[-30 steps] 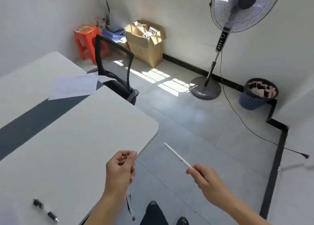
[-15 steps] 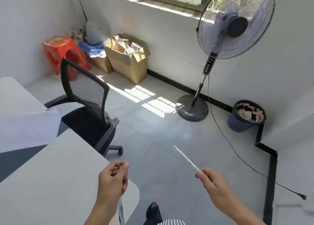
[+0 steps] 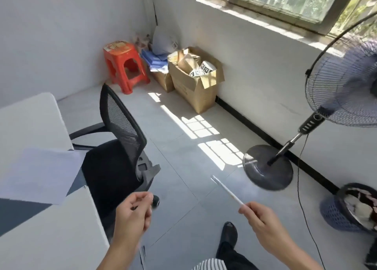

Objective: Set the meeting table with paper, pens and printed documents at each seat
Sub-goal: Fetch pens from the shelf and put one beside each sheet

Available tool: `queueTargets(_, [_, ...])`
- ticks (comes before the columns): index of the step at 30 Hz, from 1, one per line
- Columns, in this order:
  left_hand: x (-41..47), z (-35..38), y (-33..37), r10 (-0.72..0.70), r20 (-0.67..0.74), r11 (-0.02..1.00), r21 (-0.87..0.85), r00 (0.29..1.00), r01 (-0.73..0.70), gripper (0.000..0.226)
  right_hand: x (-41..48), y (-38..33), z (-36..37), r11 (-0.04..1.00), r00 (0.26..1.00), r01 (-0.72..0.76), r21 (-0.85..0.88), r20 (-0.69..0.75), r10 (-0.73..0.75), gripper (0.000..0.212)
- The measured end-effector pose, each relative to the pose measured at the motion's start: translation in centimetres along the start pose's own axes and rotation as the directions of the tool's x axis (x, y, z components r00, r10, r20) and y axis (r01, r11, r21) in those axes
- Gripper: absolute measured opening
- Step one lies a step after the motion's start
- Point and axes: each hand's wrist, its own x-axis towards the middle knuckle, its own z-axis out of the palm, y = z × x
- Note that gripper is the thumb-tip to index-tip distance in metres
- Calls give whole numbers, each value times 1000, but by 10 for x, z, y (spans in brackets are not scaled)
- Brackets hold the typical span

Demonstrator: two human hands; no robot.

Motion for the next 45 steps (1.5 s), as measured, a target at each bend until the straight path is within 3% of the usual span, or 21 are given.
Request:
queueTargets(10, [76,67,71,-44,-311,988,-153,950,-4,11,211,-94,-70,967,945,218,-131,274,-176,26])
queueTargets(15, [137,60,85,-98,-443,974,-226,891,-5,11,300,-145,-46,940,898,306,-149,373,-233,25])
queueTargets(21, [236,38,133,-119,-475,946,-320,872,-45,10,386,-218,-9,940,875,319,-119,419,-244,26])
queueTargets(29, [335,-12,215,-66,-568,947,-296,820,-128,10,482,-336,38,876,771,468,-116,538,-341,25])
queueTargets(32, [357,-26,220,-130,-647,938,-325,752,-117,11,523,-370,69,850,705,514,-115,622,-342,24])
queueTargets(38, [398,-41,225,-335,-765,894,-442,550,-70,13,611,-448,147,796,517,601,-67,793,-324,24])
queueTargets(41, [414,-46,242,-394,-802,872,-481,448,-93,13,641,-496,190,755,392,656,-25,866,-312,26])
queueTargets(45, [416,-46,253,-480,-839,835,-527,257,-161,11,650,-555,259,670,170,739,65,945,-280,28])
